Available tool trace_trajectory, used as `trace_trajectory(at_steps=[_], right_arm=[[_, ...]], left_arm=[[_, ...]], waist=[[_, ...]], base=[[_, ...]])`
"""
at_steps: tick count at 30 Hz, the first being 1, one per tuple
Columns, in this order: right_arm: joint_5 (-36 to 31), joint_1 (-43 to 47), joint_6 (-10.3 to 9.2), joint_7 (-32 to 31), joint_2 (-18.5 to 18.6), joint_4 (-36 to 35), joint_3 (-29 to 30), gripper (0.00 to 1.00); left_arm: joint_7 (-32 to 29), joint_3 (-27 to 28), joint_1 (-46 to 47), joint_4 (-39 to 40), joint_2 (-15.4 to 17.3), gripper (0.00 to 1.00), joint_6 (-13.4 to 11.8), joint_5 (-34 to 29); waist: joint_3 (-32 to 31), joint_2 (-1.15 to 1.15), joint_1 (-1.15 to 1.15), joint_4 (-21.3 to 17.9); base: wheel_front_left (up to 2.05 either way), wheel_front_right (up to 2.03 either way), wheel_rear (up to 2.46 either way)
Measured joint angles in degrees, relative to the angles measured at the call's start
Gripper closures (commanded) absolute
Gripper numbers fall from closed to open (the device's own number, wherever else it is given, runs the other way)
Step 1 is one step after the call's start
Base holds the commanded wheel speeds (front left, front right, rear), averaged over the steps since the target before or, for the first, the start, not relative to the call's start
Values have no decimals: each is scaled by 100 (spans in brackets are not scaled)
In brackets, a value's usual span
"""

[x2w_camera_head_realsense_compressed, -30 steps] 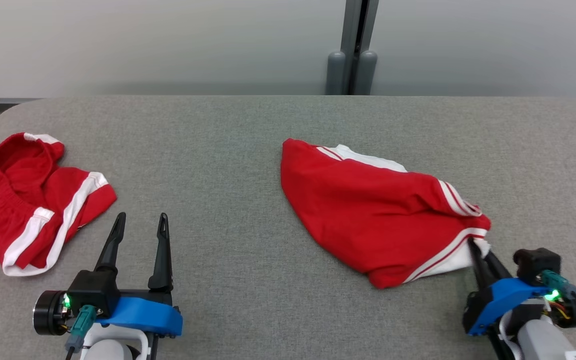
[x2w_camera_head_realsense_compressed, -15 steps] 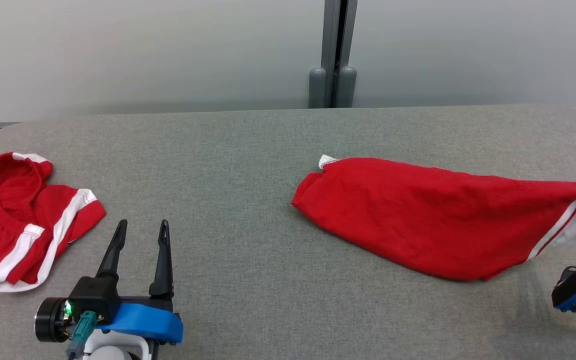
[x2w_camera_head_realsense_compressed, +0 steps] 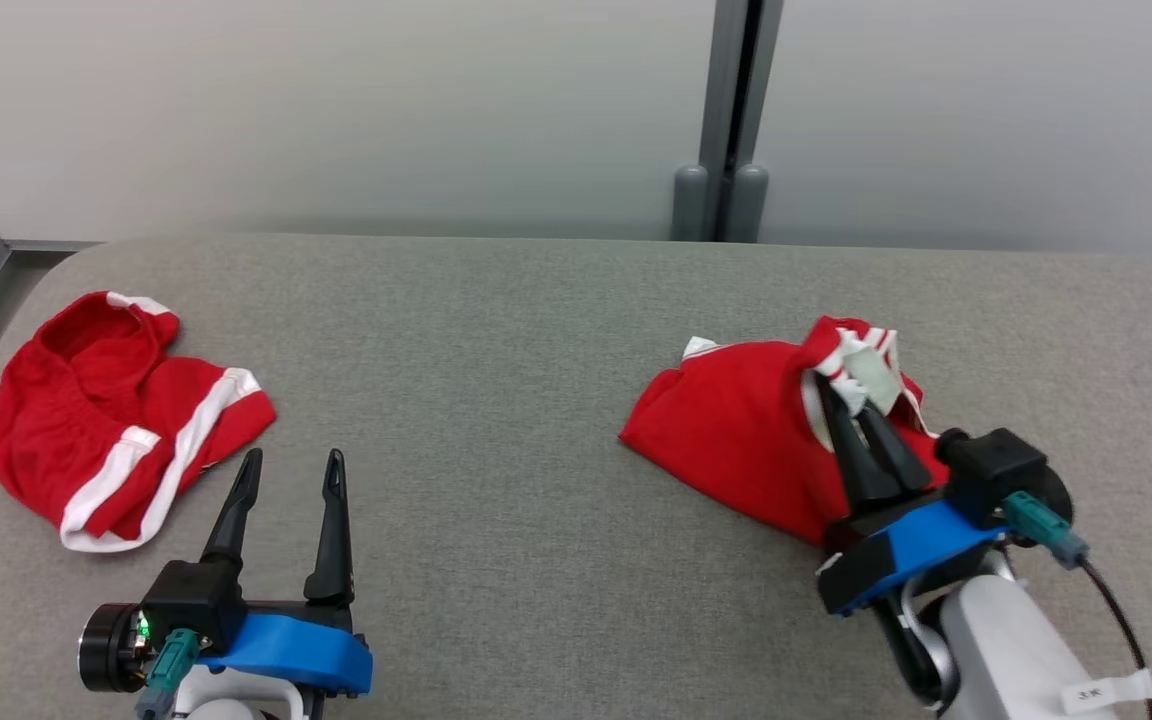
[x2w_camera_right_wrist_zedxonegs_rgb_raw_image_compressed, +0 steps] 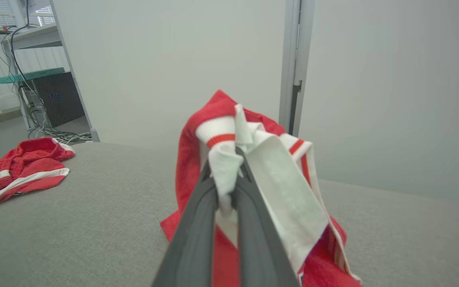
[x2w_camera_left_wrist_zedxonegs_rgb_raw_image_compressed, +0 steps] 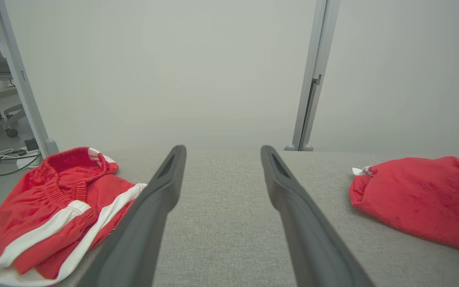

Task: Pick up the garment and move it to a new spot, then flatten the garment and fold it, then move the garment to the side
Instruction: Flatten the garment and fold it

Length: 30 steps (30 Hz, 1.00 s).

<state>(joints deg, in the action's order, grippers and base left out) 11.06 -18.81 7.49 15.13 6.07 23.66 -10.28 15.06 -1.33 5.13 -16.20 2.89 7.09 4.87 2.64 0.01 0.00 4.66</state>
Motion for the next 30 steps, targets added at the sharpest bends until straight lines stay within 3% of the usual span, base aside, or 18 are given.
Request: trace_trajectory(at_steps=[8, 14, 22, 23, 25, 30], right_arm=[[411, -333, 0, 0, -307, 497, -1312, 100], [1055, -514, 0, 0, -324, 860, -2707, 100], [1792, -703, 0, -1, -325, 1325, -4369, 100], [1870, -711, 0, -1, -326, 1416, -4542, 76], [2027, -767, 0, -1, -321, 1427, -4713, 0], [2038, -831, 0, 0, -327, 1401, -4646, 0]], left_arm=[[0, -64, 60, -40, 4, 0, -5, 75], [0, -113, 64, -81, 5, 0, -7, 141], [0, -183, 75, -118, 1, 0, -25, 221], [0, -182, 79, -119, 2, 0, -33, 225], [0, -193, 82, -131, 3, 0, -53, 245], [0, -149, 94, -126, 1, 0, -74, 252]], waist=[[-75, -1, -1, 567], [-11, -1, 0, 925], [163, -1, 0, 1120], [185, -1, 0, 1108], [206, -1, 0, 1066], [231, -1, 0, 846]], base=[[0, 0, 0], [0, 0, 0], [0, 0, 0], [0, 0, 0], [0, 0, 0], [0, 0, 0]])
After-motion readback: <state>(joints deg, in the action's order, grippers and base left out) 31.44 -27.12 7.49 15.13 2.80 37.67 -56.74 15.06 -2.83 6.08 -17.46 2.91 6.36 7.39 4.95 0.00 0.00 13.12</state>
